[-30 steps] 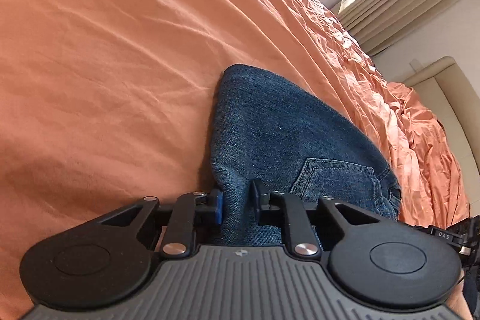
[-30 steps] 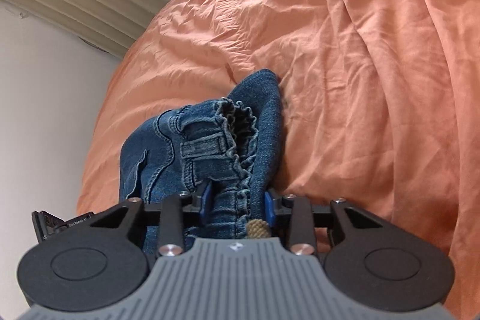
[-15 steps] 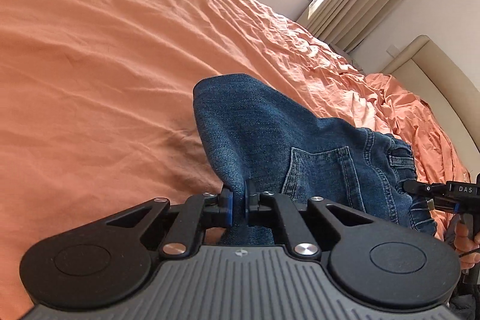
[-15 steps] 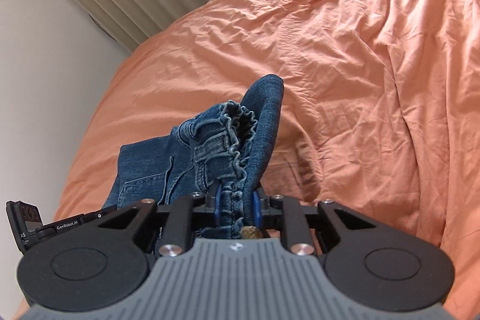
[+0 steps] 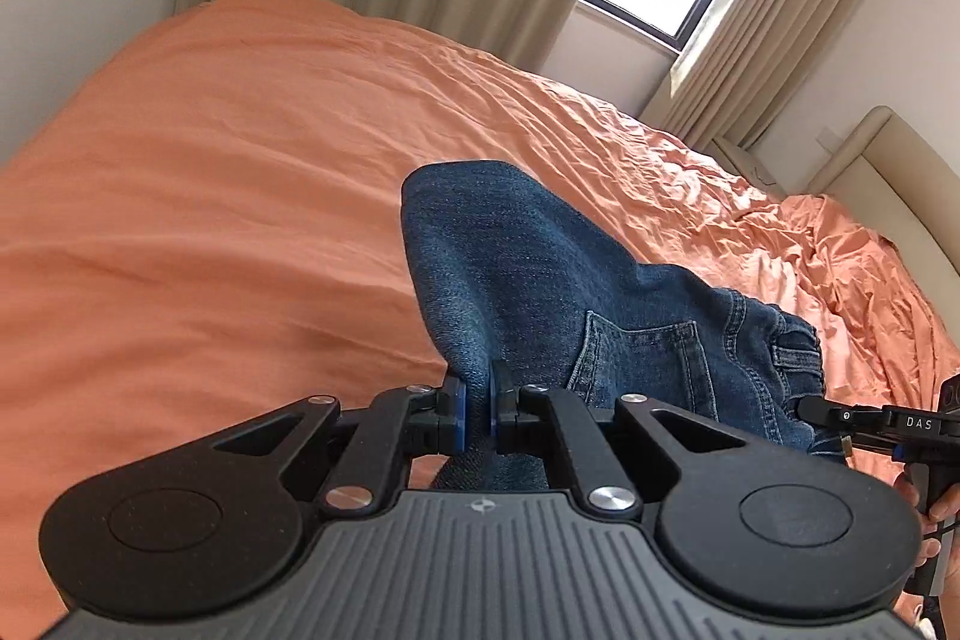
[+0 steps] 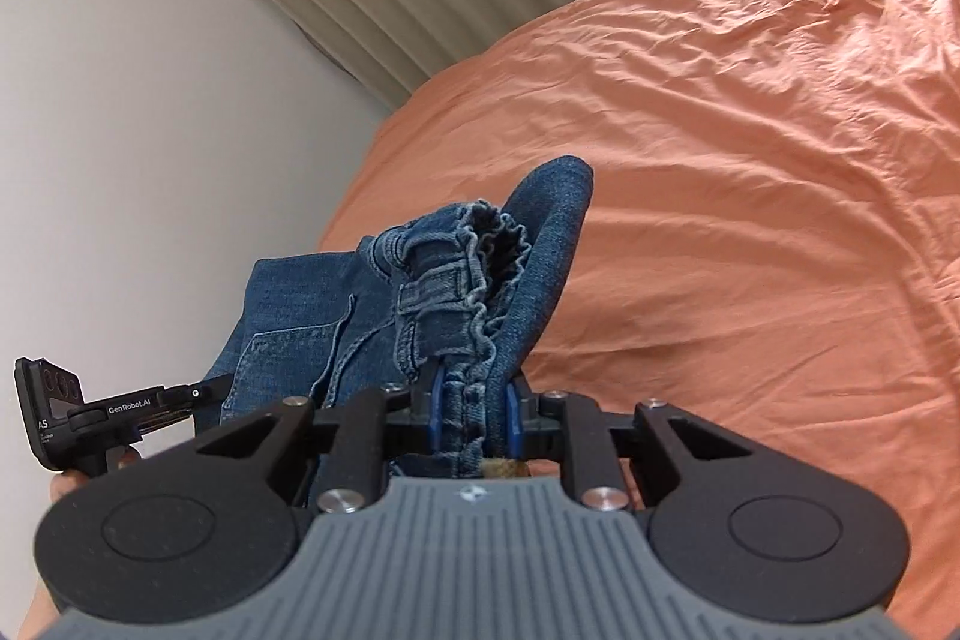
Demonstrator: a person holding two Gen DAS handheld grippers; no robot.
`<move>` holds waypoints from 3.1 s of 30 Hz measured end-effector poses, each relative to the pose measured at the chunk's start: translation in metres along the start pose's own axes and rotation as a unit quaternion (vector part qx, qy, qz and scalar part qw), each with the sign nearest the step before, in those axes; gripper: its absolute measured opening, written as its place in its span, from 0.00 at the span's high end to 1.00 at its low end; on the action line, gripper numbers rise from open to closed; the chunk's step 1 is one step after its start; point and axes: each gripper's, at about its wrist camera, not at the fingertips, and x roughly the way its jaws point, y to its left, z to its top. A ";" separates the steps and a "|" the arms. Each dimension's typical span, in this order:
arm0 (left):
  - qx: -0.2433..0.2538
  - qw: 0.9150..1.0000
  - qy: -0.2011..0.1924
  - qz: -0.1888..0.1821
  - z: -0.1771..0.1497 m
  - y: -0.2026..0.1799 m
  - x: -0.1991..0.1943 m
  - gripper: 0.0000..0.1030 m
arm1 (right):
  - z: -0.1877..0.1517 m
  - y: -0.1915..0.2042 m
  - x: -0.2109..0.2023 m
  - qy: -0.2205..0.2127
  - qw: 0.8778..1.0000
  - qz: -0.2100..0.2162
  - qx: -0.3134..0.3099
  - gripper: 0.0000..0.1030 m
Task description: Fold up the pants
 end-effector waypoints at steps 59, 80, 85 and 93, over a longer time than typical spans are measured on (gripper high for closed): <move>0.027 0.988 0.058 0.140 -0.136 0.120 0.042 0.85 | -0.140 0.067 0.213 0.071 0.964 -0.140 -0.214 0.69; 0.165 0.941 -0.205 0.212 -0.128 -0.079 -0.183 0.12 | -0.154 0.220 -0.047 -0.140 0.934 -0.111 -0.309 0.22; 0.175 0.920 -0.261 0.234 -0.162 -0.127 -0.216 0.00 | -0.192 0.221 -0.103 -0.181 0.931 -0.112 -0.297 0.21; 0.106 0.943 -0.242 0.200 -0.209 -0.143 -0.211 0.00 | -0.265 0.197 -0.141 -0.210 0.921 -0.135 -0.300 0.21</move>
